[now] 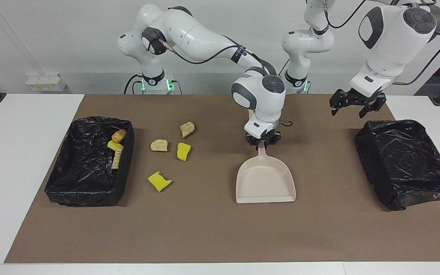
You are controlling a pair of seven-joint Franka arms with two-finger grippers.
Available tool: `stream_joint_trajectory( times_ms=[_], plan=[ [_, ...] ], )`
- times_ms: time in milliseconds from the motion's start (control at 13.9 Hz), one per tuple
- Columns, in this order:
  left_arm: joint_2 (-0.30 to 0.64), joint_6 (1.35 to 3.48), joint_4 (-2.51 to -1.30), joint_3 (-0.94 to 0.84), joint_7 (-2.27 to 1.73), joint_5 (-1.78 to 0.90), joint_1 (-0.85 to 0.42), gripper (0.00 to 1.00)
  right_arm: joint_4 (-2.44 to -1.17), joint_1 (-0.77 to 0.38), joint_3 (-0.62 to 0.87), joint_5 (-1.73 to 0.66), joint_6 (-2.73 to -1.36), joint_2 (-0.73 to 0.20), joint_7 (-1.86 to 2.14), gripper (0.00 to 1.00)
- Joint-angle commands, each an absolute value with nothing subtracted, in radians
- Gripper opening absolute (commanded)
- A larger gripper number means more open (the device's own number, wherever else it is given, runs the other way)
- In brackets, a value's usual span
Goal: Sweep and dump trash in bin
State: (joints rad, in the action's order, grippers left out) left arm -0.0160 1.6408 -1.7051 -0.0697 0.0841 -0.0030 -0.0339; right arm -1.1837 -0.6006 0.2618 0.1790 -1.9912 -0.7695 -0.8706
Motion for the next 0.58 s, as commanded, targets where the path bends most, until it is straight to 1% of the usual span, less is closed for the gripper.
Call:
stream_joint_trajectory(
  times_ms=[0, 144, 361, 505],
  plan=[
    [-0.038, 1.647, -1.729, -0.066, 0.077, -0.009, -0.038, 1.0, -1.155, -0.603, 0.256, 0.172, -2.017, -0.796, -0.887, 0.64],
    [-0.032, 1.655, -1.723, -0.064, 0.077, -0.008, -0.038, 1.0, -1.155, -0.591, 0.258, 0.172, -2.011, -0.781, -0.887, 0.74],
    [-0.014, 1.701, -1.72, -0.064, 0.077, -0.008, -0.034, 1.0, -1.163, -0.563, 0.259, 0.164, -2.006, -0.732, -0.885, 0.74],
    [0.03, 1.748, -1.715, -0.066, 0.077, -0.009, -0.046, 1.0, -1.176, -0.514, 0.259, 0.153, -2.002, -0.671, -0.874, 0.76]
  ],
)
